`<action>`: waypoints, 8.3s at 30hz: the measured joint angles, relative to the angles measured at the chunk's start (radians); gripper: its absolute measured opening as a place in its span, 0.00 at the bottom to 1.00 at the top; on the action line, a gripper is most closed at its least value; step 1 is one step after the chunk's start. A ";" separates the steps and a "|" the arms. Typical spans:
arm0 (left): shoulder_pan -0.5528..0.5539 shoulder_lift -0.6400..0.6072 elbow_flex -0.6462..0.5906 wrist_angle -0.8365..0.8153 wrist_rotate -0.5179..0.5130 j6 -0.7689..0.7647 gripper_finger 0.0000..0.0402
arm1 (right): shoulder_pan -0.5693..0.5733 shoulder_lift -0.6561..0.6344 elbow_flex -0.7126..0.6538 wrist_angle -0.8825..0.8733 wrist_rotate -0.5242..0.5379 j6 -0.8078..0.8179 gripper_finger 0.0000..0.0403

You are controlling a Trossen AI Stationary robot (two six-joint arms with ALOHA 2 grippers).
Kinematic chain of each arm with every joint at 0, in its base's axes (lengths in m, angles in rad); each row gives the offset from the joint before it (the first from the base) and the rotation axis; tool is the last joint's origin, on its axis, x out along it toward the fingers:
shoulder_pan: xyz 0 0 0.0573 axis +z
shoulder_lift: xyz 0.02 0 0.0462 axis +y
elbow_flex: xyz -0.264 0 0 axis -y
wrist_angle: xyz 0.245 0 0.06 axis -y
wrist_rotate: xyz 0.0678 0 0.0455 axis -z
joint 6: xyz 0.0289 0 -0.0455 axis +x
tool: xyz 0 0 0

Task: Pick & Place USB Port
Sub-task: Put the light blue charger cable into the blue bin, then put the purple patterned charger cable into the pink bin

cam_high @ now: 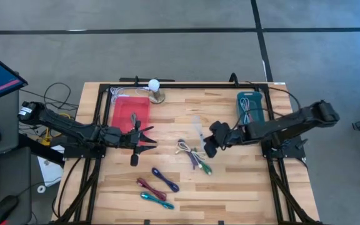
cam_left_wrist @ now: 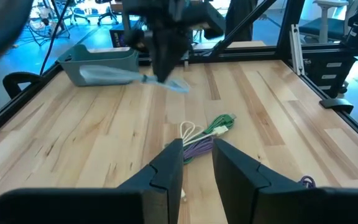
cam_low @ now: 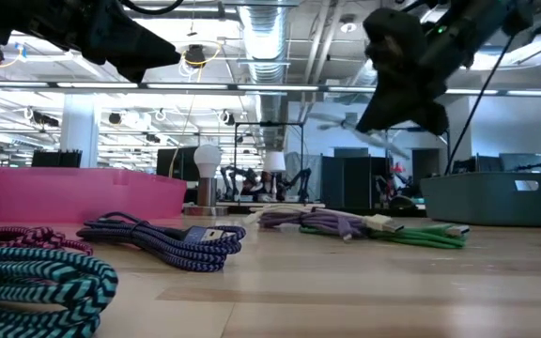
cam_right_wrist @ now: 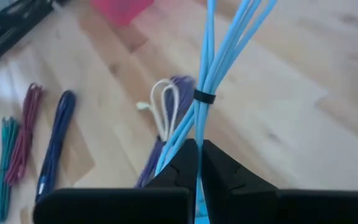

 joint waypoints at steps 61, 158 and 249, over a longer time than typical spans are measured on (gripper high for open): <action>0.000 0.000 0.000 0.000 0.000 0.000 0.22 | -0.806 -0.250 0.001 -0.769 0.071 0.132 0.00; 0.000 0.001 0.003 0.061 0.000 -0.009 0.22 | 0.219 -1.161 -0.432 -0.074 0.097 -0.592 0.02; -0.170 0.600 0.340 -0.288 -0.114 -0.179 0.06 | 0.219 -1.161 -0.430 -0.103 0.136 -0.599 0.02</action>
